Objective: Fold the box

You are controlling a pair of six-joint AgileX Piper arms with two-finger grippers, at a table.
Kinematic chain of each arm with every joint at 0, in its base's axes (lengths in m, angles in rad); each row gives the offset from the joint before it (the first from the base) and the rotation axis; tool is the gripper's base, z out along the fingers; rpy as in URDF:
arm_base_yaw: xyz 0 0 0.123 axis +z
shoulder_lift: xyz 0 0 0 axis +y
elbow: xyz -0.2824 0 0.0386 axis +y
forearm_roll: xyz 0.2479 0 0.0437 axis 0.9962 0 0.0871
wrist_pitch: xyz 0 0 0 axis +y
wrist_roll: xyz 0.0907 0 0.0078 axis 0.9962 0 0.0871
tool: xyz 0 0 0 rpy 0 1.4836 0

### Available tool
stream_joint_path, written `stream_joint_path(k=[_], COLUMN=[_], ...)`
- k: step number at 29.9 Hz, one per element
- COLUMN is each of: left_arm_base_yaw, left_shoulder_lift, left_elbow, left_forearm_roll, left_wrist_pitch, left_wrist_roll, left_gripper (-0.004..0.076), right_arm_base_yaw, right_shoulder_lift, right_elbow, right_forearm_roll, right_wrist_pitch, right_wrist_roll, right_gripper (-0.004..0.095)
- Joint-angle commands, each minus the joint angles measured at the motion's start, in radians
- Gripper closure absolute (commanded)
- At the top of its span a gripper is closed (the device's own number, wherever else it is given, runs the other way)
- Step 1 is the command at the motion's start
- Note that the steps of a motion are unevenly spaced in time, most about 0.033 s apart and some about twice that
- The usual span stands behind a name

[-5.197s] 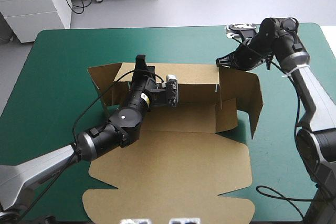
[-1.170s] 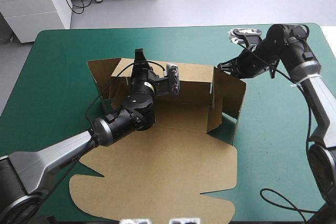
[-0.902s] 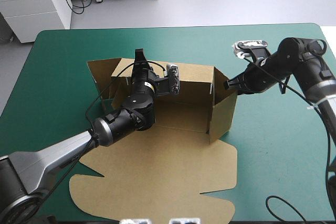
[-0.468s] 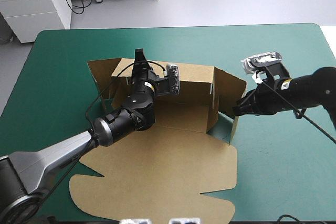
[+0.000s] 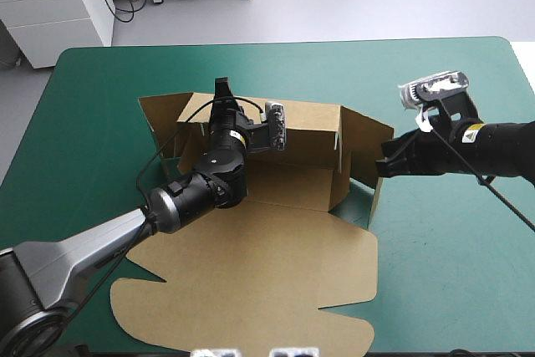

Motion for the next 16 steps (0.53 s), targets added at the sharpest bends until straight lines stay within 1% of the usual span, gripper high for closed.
stream_joint_path(k=[1,4,10,12,16], left_arm_base_yaw=[0.000,0.000,0.000,0.000,0.000], left_shoulder_lift=[-0.038,-0.038,-0.038,-0.038,-0.038], left_elbow=[-0.025,-0.025,-0.025,-0.025,-0.025], left_forearm_roll=[-0.019,-0.019,-0.019,-0.019,-0.021], left_wrist_pitch=[0.029,0.029,0.029,0.027,0.020], left_wrist_roll=[-0.017,-0.017,-0.017,-0.017,0.006], left_gripper=[0.0709,0.0709,0.0709,0.0709,0.0709], right_arm_base_yaw=[-0.002,-0.002,-0.002,-0.002,-0.002], right_shoulder_lift=[0.016,0.076,0.263,0.327,0.454], right_elbow=[-0.032,-0.051,-0.148,-0.213,-0.364], right_forearm_roll=[0.022,0.022,0.007,-0.020,-0.112], right_wrist_pitch=[-0.162,-0.192,-0.179,-0.159,-0.072], right_wrist_roll=[0.011,0.020,0.035,0.072,0.158], right_gripper=[0.0925,0.0925,0.0925,0.0925,0.0925])
